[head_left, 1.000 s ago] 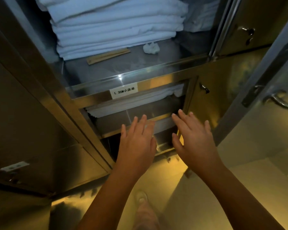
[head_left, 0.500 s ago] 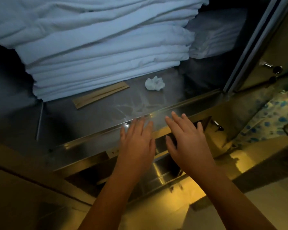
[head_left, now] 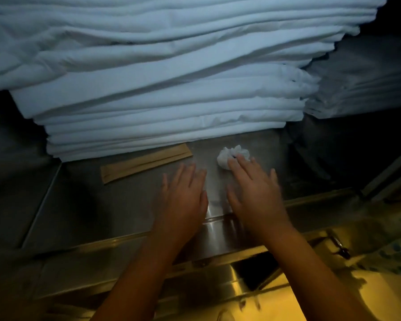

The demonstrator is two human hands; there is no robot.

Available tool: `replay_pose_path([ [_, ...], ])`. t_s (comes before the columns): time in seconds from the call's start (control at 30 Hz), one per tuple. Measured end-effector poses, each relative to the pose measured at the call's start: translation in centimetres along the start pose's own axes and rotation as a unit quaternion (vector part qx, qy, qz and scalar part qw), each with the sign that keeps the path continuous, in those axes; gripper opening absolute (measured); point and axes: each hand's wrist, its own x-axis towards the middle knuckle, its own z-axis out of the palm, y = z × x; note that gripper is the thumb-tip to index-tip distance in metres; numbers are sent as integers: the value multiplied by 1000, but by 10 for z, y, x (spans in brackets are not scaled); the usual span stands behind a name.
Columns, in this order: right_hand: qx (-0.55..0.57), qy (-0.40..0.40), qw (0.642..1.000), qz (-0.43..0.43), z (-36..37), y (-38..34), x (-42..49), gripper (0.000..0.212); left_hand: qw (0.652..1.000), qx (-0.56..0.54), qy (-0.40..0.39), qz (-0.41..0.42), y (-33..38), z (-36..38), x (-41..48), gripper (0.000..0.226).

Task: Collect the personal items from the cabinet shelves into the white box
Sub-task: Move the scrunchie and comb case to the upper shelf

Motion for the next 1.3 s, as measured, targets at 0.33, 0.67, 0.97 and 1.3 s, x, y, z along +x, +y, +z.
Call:
replay_pose_path([
  [0.33,-33,-51,998,-9,27,19,69,55,997,62,9,-40,-42,12,52,52],
  [0.67,-34,-89,995,-16,41,27,92,53,986,131,-67,-76,-76,19,79,51],
  [0.97,-55,-90,994,-30,45,18,87,43,988,132,-56,-49,-71,23,68,45],
  [1.3,-15,-46,998,-50,47,4,66,37,990,131,-55,13,-51,26,30,45],
])
